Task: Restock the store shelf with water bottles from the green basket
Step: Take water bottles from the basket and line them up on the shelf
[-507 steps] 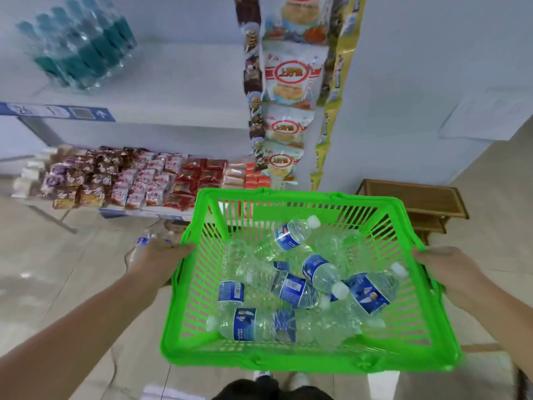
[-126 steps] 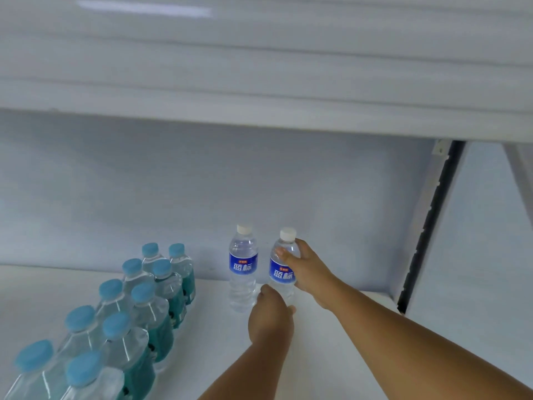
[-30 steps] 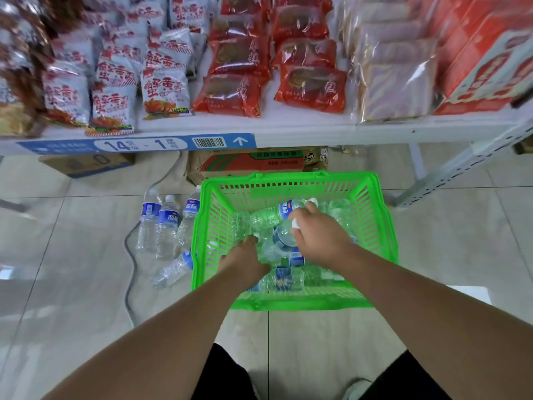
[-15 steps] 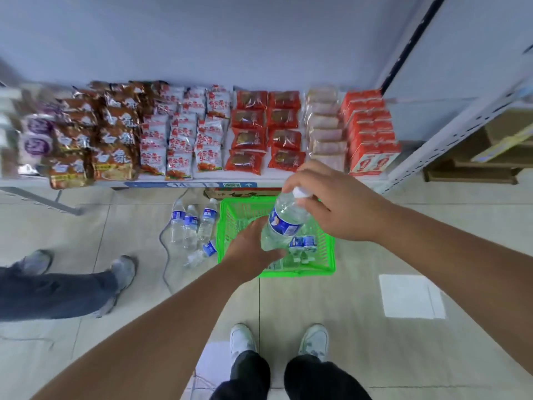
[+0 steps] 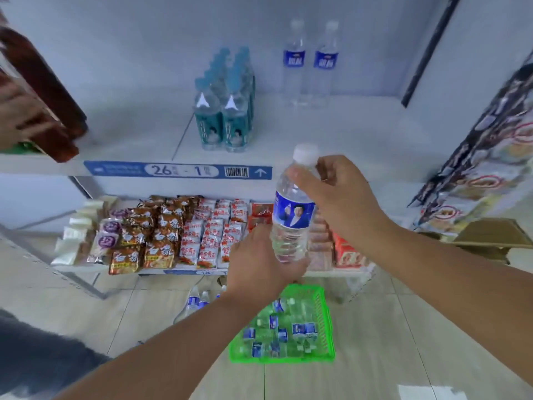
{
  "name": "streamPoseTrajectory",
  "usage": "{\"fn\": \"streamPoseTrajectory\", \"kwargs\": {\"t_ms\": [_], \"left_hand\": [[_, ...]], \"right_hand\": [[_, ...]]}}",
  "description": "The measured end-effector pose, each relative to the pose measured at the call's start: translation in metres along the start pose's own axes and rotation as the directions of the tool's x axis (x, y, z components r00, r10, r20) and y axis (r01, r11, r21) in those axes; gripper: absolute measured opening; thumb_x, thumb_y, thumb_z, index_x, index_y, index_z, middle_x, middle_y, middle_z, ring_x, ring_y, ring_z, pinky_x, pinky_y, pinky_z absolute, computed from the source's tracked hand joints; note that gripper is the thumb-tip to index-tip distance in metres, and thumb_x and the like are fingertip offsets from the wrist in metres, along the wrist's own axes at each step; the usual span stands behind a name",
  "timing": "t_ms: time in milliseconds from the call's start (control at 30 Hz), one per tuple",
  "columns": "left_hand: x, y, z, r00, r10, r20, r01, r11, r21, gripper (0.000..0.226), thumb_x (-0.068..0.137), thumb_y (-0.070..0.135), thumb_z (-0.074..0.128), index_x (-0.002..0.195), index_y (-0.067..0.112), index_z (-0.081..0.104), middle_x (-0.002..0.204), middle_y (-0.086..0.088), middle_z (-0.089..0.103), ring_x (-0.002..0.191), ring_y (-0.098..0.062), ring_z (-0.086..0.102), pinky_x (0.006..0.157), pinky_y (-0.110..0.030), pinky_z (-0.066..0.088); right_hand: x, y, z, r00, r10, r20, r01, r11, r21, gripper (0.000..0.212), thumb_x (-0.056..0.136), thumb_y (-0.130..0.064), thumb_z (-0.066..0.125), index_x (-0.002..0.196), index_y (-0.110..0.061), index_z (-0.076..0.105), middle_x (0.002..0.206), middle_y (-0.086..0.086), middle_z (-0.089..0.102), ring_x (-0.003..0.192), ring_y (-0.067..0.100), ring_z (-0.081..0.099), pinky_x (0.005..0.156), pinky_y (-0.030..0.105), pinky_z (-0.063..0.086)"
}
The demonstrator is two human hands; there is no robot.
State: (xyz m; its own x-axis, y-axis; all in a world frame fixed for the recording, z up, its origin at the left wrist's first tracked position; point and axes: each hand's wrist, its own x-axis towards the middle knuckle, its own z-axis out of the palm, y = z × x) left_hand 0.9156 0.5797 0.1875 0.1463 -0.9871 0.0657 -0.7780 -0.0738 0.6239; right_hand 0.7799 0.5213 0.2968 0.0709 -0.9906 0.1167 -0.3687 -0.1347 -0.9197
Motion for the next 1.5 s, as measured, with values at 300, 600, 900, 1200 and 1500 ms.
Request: {"fn": "streamPoseTrajectory", "kwargs": {"t_ms": [300, 600, 900, 1200, 1500], "left_hand": [[0.000, 0.058, -0.088, 0.992, 0.119, -0.029, -0.113, 0.982, 0.153, 0.070, 0.070, 0.078, 0.067, 0.115, 0.029, 0.048, 0.105, 0.012, 0.053, 0.104, -0.013, 0.057, 0.091, -0.036, 0.045], [0.009, 0.087, -0.172, 0.869, 0.391, 0.304, -0.196, 0.836, -0.513, 0.048, 0.088, 0.037, 0.079, 0.130, 0.046, 0.057, 0.123, 0.021, 0.069, 0.114, 0.003, 0.064, 0.104, -0.036, 0.050], [0.030, 0.107, -0.131, 0.972, 0.236, -0.024, -0.232, 0.925, -0.302, 0.061, 0.062, 0.065, 0.083, 0.109, 0.045, 0.049, 0.099, 0.022, 0.067, 0.088, 0.003, 0.065, 0.080, -0.029, 0.056], [0.109, 0.146, -0.077, 0.924, 0.355, 0.138, -0.313, 0.914, -0.257, 0.050, 0.082, 0.060, 0.072, 0.114, 0.057, 0.034, 0.114, 0.030, 0.044, 0.111, 0.003, 0.051, 0.095, -0.022, 0.046], [0.242, 0.183, 0.007, 0.990, 0.134, 0.042, -0.125, 0.975, -0.185, 0.061, 0.077, 0.054, 0.079, 0.125, 0.033, 0.050, 0.118, 0.013, 0.053, 0.099, -0.007, 0.059, 0.086, -0.024, 0.051]], "right_hand": [[-0.005, -0.092, -0.037, 0.996, -0.088, -0.015, 0.089, 0.992, 0.092, 0.029, 0.083, -0.031, 0.081, 0.107, -0.023, 0.068, 0.100, -0.006, 0.075, 0.092, 0.012, 0.073, 0.083, 0.034, 0.059], [0.006, -0.165, -0.083, 0.949, -0.200, 0.244, 0.062, 0.876, 0.479, 0.049, 0.074, -0.016, 0.074, 0.123, -0.010, 0.067, 0.119, 0.013, 0.073, 0.105, 0.025, 0.069, 0.094, 0.040, 0.054], [0.013, -0.156, -0.084, 0.986, -0.154, 0.061, 0.132, 0.953, 0.274, 0.017, 0.089, -0.026, 0.076, 0.099, -0.028, 0.062, 0.080, -0.015, 0.073, 0.070, 0.000, 0.071, 0.058, 0.015, 0.054], [0.089, -0.110, -0.133, 0.993, -0.111, 0.042, 0.097, 0.962, 0.255, 0.019, 0.089, -0.019, 0.076, 0.106, -0.020, 0.069, 0.092, -0.006, 0.077, 0.085, 0.011, 0.075, 0.079, 0.029, 0.059], [0.220, -0.044, -0.162, 0.983, -0.030, 0.180, 0.007, 0.992, 0.127, 0.023, 0.090, -0.029, 0.074, 0.112, -0.032, 0.066, 0.102, -0.013, 0.074, 0.097, 0.008, 0.071, 0.082, 0.025, 0.055]]}}
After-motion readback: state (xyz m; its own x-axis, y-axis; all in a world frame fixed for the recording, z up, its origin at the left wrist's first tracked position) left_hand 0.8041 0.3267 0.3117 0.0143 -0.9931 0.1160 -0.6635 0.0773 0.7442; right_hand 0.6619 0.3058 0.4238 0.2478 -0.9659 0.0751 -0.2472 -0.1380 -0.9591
